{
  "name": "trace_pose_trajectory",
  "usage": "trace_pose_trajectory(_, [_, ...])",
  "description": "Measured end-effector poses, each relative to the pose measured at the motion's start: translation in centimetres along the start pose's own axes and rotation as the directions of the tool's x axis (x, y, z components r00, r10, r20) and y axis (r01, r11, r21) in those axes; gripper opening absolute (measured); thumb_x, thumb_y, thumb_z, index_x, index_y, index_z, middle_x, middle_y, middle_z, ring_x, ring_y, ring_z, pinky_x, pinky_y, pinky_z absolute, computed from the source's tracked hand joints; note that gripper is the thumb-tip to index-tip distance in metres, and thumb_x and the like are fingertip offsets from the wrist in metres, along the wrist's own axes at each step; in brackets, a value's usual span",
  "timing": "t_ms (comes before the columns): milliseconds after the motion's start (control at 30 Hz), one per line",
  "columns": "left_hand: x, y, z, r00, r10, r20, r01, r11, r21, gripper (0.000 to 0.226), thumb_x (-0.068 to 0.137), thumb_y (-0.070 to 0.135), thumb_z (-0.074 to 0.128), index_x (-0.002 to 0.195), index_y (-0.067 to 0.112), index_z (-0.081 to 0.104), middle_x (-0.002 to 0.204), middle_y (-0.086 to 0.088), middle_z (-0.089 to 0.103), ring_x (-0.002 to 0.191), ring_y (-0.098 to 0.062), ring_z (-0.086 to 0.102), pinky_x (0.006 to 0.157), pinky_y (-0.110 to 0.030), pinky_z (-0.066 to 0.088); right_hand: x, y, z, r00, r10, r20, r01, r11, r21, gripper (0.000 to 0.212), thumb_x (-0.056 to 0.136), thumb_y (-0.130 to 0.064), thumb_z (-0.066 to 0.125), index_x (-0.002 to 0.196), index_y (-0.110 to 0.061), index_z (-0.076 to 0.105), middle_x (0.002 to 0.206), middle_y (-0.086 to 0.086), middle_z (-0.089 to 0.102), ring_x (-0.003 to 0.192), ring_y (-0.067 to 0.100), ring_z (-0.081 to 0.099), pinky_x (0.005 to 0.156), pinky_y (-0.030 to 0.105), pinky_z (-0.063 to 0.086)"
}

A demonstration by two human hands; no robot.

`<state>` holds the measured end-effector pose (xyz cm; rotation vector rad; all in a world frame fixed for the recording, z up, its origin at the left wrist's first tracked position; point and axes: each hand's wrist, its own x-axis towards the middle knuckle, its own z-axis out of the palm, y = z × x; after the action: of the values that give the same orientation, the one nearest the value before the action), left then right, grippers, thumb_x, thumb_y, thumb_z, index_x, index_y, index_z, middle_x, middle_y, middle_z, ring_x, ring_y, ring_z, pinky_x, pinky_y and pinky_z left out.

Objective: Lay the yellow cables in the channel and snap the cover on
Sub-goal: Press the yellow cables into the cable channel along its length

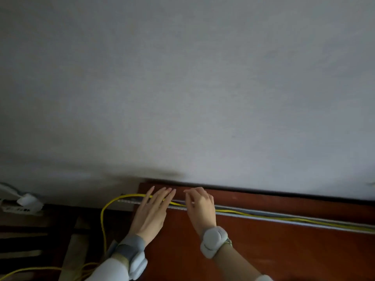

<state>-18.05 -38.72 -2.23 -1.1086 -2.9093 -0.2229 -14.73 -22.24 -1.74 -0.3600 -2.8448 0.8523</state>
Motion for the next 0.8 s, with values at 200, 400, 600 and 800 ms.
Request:
trace_pose_trajectory(200, [3.3,9.6,0.0,0.990,0.134,-0.039,-0.135,0.990,-0.032,0.062,0.070,0.012,0.072,0.128,0.014,0.053,0.121,0.001,0.064,0.112,-0.015,0.058,0.109,-0.041,0.024,-2.6,9.0,-9.3,0.981,0.186,-0.060,-0.190,0.979,-0.071,0.021,0.096,-0.021,0.049,0.105,-0.020,0.068,0.108,-0.001,0.065,0.095,0.020,0.061,0.095,0.034,0.039])
trace_pose_trajectory(400, [8.2,23.2,0.7,0.961,0.265,-0.078,-0.270,0.960,-0.068,0.043,0.083,0.015,0.049,0.126,0.016,0.054,0.113,0.004,0.065,0.106,-0.013,0.059,0.107,-0.042,0.038,-6.1,21.7,-20.6,0.901,0.391,-0.187,-0.417,0.900,-0.128,0.020,0.095,-0.021,0.050,0.104,-0.018,0.068,0.108,0.004,0.065,0.098,0.024,0.061,0.092,0.035,0.039])
trace_pose_trajectory(600, [12.2,37.0,3.6,0.946,0.324,-0.011,-0.324,0.940,-0.110,0.038,0.087,0.025,0.038,0.119,0.022,0.058,0.100,0.005,0.068,0.093,-0.014,0.063,0.099,-0.035,0.046,-9.7,35.2,-30.4,0.794,0.546,-0.266,-0.599,0.778,-0.188,0.020,0.093,-0.022,0.049,0.103,-0.017,0.066,0.110,0.006,0.064,0.101,0.029,0.059,0.092,0.038,0.039])
trace_pose_trajectory(800, [15.4,50.9,7.4,0.931,0.349,0.109,-0.336,0.934,-0.120,0.043,0.092,0.036,0.041,0.133,0.024,0.045,0.107,0.007,0.065,0.100,-0.011,0.060,0.108,-0.034,0.035,-13.4,48.3,-38.0,0.675,0.698,-0.238,-0.737,0.622,-0.264,0.029,0.094,-0.024,0.048,0.121,-0.016,0.056,0.123,0.008,0.057,0.117,0.026,0.051,0.101,0.040,0.036])
